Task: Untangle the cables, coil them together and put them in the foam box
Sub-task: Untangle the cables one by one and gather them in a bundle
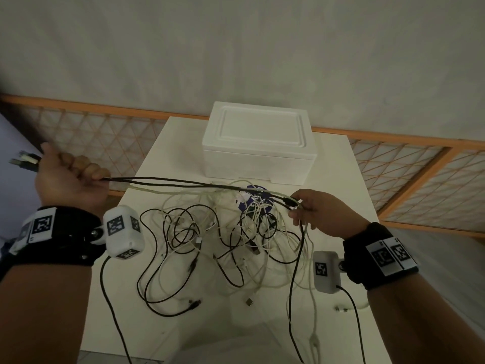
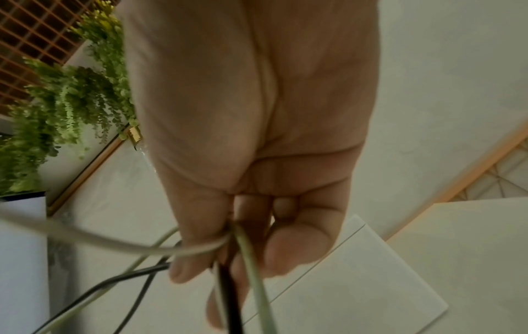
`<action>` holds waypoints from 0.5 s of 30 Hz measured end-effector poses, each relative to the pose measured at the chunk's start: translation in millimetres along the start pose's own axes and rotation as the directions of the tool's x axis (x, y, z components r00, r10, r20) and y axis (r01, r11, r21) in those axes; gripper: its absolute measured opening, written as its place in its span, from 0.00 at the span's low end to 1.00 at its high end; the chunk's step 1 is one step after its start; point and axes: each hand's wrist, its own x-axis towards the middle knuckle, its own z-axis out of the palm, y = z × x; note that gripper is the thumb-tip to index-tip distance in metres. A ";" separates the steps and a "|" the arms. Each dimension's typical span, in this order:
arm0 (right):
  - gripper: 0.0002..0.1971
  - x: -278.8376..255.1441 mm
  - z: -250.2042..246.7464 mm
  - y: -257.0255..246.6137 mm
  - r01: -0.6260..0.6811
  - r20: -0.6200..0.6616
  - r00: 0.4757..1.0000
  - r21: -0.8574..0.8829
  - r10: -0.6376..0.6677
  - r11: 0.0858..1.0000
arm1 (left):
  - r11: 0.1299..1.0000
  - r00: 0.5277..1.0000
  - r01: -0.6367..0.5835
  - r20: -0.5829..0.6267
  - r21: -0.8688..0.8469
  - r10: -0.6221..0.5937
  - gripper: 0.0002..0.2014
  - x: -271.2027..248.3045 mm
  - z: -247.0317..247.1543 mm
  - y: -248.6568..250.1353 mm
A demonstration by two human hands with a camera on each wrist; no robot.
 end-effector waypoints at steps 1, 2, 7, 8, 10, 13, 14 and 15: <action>0.02 0.4 -0.4 -0.3 0.000 -0.028 1.000 0.011 0.000 1.000 | 1.000 1.000 0.013 0.019 -0.002 -0.013 0.26 -2.8 1.8 -2.0; 0.02 0.9 -0.6 -0.4 -0.002 -0.050 0.999 0.012 0.002 1.000 | 1.000 0.999 0.011 0.038 0.027 -0.012 0.28 -3.3 4.0 -3.6; 0.01 2.5 -3.2 -2.0 -0.049 -0.084 0.995 0.044 0.053 0.998 | 0.991 0.997 -0.045 0.068 0.126 0.037 0.26 -13.4 15.1 -14.3; 0.03 1.7 -4.5 -2.5 -0.061 -0.125 0.990 0.057 0.068 0.997 | 0.990 0.997 -0.056 0.066 0.127 0.048 0.27 -15.5 17.4 -15.7; 0.05 0.3 -7.5 -2.8 -0.077 -0.227 0.969 0.092 0.096 0.993 | 0.990 0.997 -0.059 0.061 0.128 0.051 0.28 -16.8 20.3 -15.6; 0.07 -1.5 -11.9 -3.7 -0.071 -0.316 0.944 0.089 0.095 0.994 | 0.986 0.997 -0.041 0.076 0.159 0.029 0.30 -16.1 21.0 -13.6; 0.08 -2.4 -12.8 -4.2 -0.067 -0.323 0.942 0.083 0.090 0.994 | 0.985 0.997 -0.039 0.068 0.166 0.028 0.29 -15.6 21.2 -13.5; 0.08 -3.3 -13.3 -5.1 -0.060 -0.326 0.942 0.067 0.079 0.996 | 0.985 0.997 -0.041 0.066 0.166 0.030 0.28 -15.9 21.3 -13.4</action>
